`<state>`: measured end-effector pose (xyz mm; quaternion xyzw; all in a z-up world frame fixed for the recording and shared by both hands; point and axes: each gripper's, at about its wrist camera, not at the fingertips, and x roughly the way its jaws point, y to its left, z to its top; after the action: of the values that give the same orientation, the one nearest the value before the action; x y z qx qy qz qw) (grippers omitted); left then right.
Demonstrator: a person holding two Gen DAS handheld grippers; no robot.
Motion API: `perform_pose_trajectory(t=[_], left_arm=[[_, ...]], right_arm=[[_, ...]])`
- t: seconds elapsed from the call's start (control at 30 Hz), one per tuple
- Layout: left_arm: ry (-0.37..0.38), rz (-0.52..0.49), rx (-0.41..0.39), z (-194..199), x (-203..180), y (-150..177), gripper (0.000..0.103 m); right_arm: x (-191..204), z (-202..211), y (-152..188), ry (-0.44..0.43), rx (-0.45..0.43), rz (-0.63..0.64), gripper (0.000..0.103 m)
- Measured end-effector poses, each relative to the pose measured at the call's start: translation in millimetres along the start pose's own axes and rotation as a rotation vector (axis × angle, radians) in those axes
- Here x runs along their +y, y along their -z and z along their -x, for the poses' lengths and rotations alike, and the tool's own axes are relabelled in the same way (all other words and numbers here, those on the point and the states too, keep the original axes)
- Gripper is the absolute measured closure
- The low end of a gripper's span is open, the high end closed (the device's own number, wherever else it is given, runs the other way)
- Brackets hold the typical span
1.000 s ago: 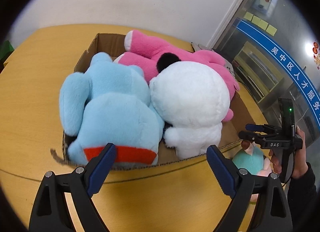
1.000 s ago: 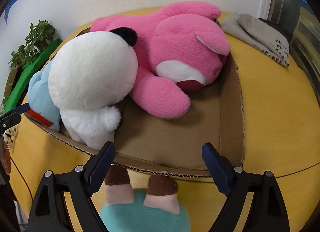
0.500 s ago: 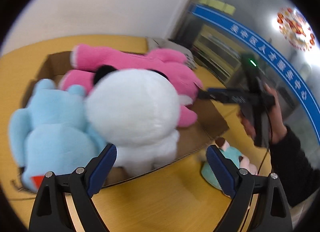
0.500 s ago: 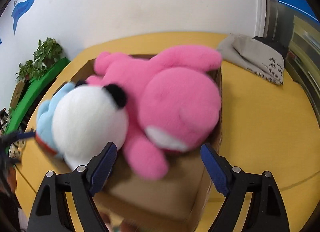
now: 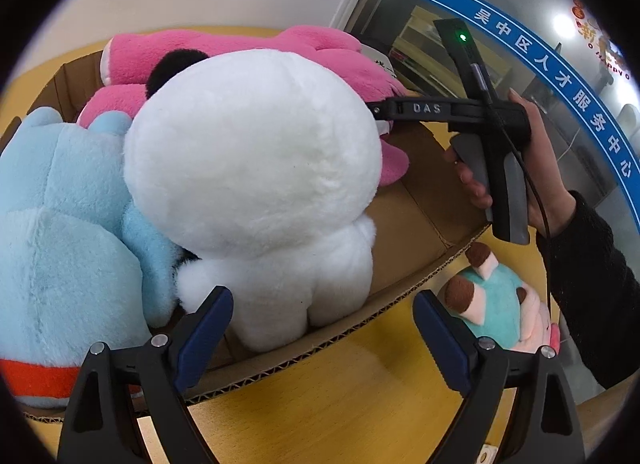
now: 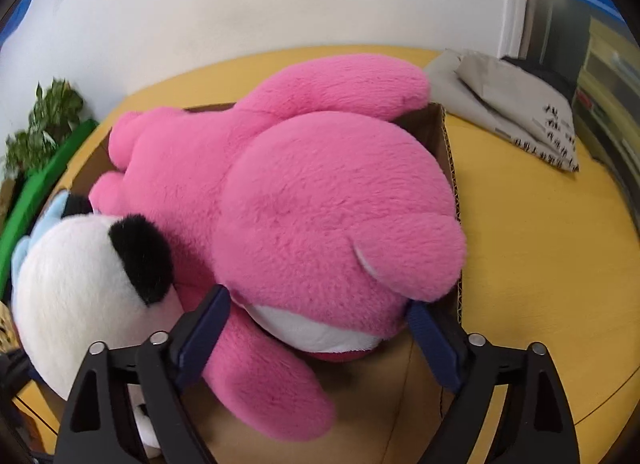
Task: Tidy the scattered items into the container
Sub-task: 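Move both grippers to the teal-and-pink pig plush and close on it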
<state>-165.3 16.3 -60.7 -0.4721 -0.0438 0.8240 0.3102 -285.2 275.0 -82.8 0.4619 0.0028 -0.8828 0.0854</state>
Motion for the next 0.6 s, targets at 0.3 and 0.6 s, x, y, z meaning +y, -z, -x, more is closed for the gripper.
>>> perform_pose_trajectory(t=[0.3, 0.6], left_arm=[[-0.082, 0.032, -0.127, 46.3, -30.0, 8.6, 0.011], [-0.193, 0.026, -0.179, 67.9, -88.9, 32.7, 0.011]], right_arm=[[24.5, 114.0, 50.6, -0.067, -0.106, 0.038, 0.003], [46.7, 199.1, 152.9, -0.108, -0.161, 0.12, 0.001]])
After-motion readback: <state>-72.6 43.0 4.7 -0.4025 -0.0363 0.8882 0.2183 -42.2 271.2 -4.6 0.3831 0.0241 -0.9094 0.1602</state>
